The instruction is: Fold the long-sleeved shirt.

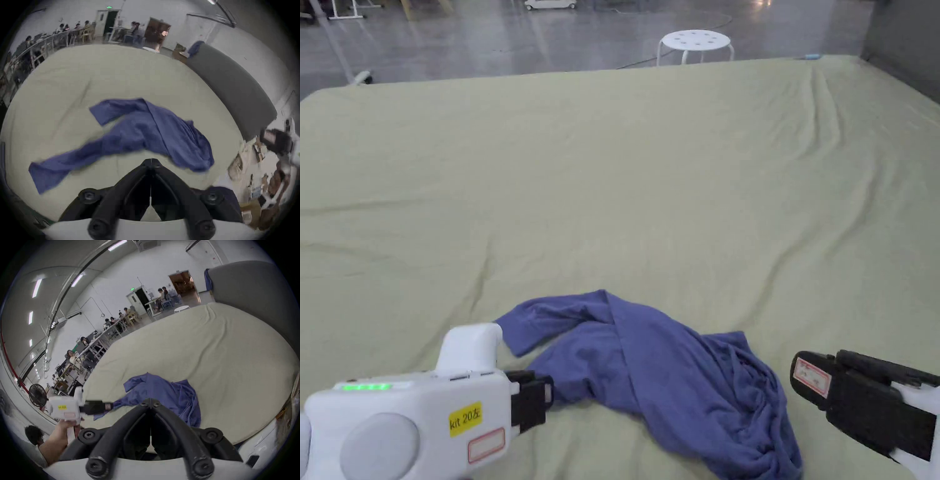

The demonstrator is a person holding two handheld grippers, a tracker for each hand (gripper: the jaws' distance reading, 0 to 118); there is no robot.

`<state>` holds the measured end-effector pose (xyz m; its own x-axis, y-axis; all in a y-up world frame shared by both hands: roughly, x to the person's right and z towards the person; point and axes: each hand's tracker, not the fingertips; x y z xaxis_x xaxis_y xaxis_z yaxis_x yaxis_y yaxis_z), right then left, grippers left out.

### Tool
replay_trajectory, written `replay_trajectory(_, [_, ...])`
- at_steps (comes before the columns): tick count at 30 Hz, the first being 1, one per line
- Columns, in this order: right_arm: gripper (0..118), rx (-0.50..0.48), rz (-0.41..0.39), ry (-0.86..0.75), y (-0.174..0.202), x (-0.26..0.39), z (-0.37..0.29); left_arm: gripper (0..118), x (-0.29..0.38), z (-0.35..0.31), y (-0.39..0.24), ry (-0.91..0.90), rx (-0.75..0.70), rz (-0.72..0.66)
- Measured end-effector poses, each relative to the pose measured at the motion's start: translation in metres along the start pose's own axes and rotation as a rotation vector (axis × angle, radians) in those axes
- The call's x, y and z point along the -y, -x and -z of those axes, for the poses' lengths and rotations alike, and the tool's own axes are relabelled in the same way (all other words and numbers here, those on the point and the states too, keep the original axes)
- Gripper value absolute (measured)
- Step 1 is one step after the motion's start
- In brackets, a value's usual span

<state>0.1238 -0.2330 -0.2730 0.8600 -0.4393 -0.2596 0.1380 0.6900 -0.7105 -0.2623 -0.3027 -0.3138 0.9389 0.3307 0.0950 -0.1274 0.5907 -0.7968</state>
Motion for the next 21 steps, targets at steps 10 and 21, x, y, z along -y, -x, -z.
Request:
replay_trajectory(10, [0,0.082,0.012,0.100,-0.014,0.004,0.036,94,-0.107,0.180,0.074,0.155,-0.295,0.129])
replay_trajectory(21, [109,0.279,0.016,0.434,-0.086,0.003,0.126,2,-0.086,0.133,0.019,0.075,-0.281,0.339])
